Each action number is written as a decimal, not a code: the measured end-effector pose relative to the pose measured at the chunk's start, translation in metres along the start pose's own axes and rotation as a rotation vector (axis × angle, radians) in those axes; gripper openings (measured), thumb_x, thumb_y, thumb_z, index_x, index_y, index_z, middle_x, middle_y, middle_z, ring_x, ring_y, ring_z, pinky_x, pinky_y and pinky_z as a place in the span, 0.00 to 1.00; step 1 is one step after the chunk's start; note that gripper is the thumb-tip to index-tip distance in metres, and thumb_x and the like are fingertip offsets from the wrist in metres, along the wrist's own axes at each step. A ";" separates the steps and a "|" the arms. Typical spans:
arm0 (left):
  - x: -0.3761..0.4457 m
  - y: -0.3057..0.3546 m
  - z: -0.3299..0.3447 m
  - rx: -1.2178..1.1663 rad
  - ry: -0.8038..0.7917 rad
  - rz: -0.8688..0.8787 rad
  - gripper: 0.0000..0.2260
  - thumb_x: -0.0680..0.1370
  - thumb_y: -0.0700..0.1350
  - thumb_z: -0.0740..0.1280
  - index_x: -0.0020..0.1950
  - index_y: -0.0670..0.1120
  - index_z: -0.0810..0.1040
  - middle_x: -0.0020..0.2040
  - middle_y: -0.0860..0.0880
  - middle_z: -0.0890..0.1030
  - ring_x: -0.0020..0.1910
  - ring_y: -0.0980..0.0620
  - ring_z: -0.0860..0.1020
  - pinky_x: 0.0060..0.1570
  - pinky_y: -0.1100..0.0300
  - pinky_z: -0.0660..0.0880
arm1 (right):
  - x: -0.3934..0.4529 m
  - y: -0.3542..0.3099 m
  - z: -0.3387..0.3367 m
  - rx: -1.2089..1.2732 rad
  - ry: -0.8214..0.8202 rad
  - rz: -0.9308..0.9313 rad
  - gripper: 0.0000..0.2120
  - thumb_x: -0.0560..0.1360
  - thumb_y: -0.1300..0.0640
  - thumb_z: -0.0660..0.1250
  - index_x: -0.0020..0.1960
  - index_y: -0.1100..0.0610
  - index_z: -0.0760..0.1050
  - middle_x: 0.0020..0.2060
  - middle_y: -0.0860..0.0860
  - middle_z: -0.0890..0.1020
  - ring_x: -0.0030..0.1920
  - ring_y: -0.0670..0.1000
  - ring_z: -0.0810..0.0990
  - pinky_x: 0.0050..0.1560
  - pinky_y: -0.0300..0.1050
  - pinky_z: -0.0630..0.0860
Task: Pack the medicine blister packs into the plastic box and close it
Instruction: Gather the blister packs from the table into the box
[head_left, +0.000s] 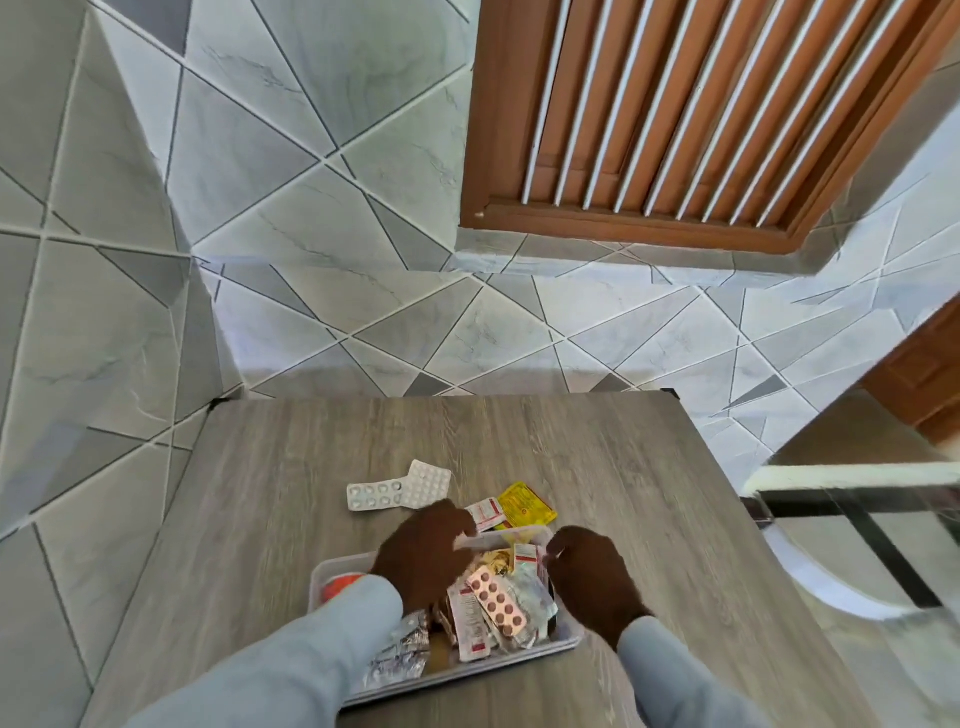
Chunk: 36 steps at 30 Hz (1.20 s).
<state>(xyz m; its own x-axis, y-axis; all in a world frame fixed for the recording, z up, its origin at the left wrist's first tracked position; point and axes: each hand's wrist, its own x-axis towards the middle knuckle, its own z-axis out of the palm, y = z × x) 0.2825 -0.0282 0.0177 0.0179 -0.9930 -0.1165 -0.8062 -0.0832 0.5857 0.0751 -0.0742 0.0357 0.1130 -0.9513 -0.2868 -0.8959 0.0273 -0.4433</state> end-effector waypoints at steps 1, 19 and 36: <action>0.007 -0.006 -0.005 -0.022 0.037 -0.031 0.12 0.74 0.51 0.67 0.58 0.53 0.75 0.58 0.50 0.76 0.60 0.49 0.73 0.58 0.58 0.68 | 0.008 0.000 -0.004 0.041 0.008 0.019 0.03 0.71 0.51 0.69 0.43 0.50 0.79 0.45 0.51 0.84 0.47 0.54 0.82 0.46 0.42 0.75; 0.103 -0.075 0.005 0.274 -0.092 -0.691 0.36 0.67 0.70 0.64 0.70 0.57 0.62 0.69 0.46 0.65 0.67 0.40 0.64 0.63 0.41 0.65 | 0.148 -0.010 0.034 0.061 -0.332 0.158 0.43 0.60 0.40 0.78 0.65 0.60 0.65 0.62 0.60 0.75 0.62 0.61 0.75 0.59 0.52 0.76; 0.119 -0.046 0.000 -0.466 -0.074 -0.526 0.15 0.65 0.37 0.76 0.47 0.45 0.76 0.47 0.45 0.80 0.46 0.48 0.77 0.45 0.56 0.75 | 0.160 -0.052 0.039 0.522 -0.419 0.003 0.07 0.67 0.69 0.70 0.42 0.60 0.76 0.41 0.60 0.80 0.41 0.56 0.79 0.42 0.51 0.77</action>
<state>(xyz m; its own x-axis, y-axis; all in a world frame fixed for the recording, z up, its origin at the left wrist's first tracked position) 0.3219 -0.1427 -0.0226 0.2823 -0.8042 -0.5230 -0.3645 -0.5943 0.7169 0.1569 -0.2155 -0.0200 0.3626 -0.7541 -0.5476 -0.5833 0.2747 -0.7644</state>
